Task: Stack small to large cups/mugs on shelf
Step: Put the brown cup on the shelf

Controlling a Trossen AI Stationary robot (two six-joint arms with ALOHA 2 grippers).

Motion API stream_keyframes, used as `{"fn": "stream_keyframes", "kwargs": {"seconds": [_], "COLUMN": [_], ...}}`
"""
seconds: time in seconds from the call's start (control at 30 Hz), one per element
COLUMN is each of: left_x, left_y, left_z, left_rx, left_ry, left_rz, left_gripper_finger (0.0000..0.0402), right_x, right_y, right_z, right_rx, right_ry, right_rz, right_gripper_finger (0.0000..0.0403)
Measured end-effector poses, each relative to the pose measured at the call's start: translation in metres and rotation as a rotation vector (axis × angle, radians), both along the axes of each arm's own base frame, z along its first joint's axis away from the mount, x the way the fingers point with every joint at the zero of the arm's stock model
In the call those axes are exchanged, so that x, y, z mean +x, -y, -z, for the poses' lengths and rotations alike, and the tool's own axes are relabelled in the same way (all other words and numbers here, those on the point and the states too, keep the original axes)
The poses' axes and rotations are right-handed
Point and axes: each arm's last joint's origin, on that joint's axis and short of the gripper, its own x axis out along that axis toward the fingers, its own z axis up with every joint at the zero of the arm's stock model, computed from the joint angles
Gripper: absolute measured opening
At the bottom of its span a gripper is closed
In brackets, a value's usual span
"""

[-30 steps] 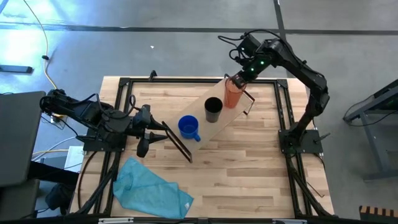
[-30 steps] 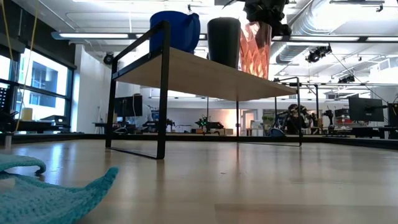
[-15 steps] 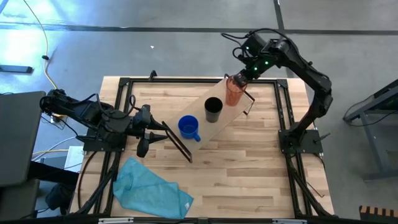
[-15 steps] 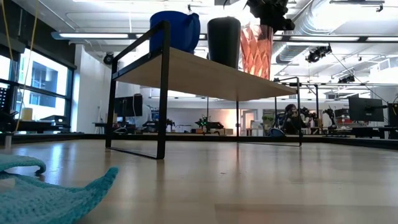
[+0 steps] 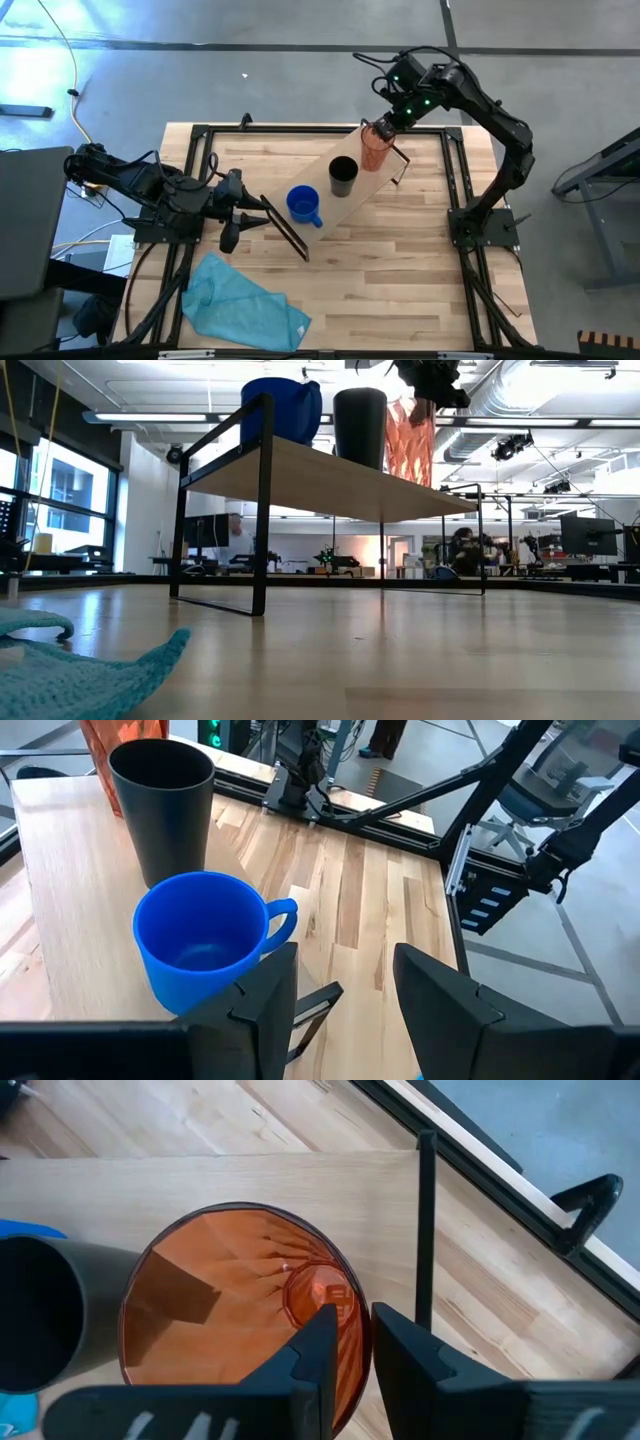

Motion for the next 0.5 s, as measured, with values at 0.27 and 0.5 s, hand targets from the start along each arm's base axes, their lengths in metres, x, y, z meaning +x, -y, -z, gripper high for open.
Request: {"fn": "stream_keyframes", "kwargs": {"seconds": [0.27, 0.5], "left_x": [0.0000, -0.0002], "left_y": [0.0001, 0.0000], "left_z": [0.0000, 0.0004], "left_rx": [-0.001, -0.002], "left_ry": [-0.001, -0.005], "left_rz": [0.002, 0.002], "left_gripper_finger": [0.0156, 0.0156], "right_x": [-0.0001, 0.0009], "right_y": [-0.0001, 0.0005], "right_z": [0.0000, 0.0011], "right_rx": [0.004, 0.013], "right_ry": [0.001, 0.000], "right_rz": [0.006, 0.019], "right_gripper_finger": [0.0055, 0.0056]}}
